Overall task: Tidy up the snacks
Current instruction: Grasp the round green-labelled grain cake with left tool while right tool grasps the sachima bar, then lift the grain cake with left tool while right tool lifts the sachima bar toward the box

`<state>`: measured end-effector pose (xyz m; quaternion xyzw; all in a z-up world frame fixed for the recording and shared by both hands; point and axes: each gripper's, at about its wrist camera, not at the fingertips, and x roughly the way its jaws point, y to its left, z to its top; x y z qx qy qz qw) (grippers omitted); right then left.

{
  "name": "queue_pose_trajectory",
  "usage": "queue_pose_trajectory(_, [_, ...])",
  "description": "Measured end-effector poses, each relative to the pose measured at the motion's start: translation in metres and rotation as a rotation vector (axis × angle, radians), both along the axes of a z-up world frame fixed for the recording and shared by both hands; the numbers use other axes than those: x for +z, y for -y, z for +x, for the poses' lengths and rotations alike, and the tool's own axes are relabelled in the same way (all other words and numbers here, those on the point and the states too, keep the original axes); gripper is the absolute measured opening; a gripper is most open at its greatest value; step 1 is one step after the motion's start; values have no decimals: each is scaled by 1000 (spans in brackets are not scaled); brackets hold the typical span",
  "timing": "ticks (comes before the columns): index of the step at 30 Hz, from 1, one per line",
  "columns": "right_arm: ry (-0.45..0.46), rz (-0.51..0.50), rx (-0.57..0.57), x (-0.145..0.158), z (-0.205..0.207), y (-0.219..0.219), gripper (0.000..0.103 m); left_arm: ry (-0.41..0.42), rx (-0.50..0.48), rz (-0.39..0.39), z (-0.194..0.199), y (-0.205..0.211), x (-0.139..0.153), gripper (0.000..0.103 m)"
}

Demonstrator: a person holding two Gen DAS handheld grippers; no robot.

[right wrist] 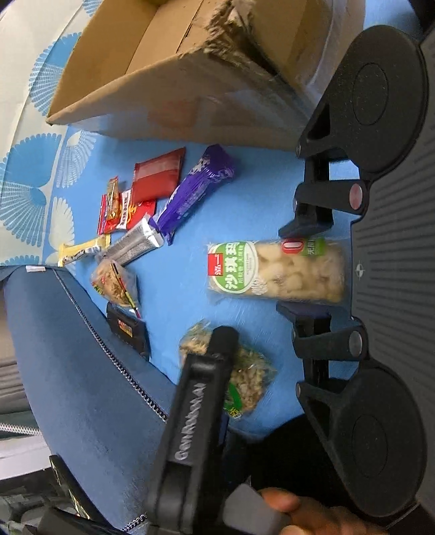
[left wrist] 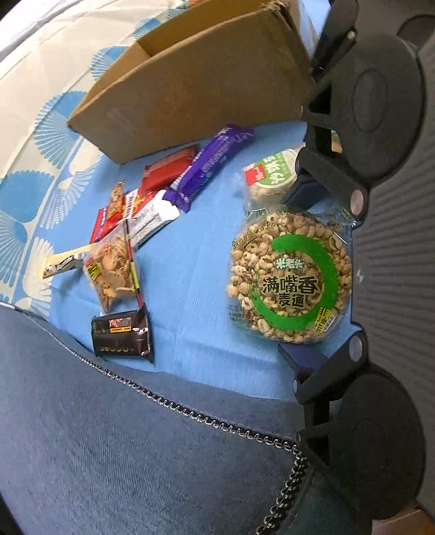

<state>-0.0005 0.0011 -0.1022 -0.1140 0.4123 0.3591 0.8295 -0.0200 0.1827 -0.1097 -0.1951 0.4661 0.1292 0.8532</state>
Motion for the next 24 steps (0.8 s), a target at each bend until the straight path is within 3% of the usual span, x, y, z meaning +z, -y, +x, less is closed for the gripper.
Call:
queue_pose_trajectory(11, [25, -3, 44, -2, -2, -4, 49, -37, -13, -29, -2, -2, -4, 90])
queue_pose_trajectory(24, [25, 4, 22, -2, 0, -2, 49, -63, -41, 11, 2, 4, -6, 91])
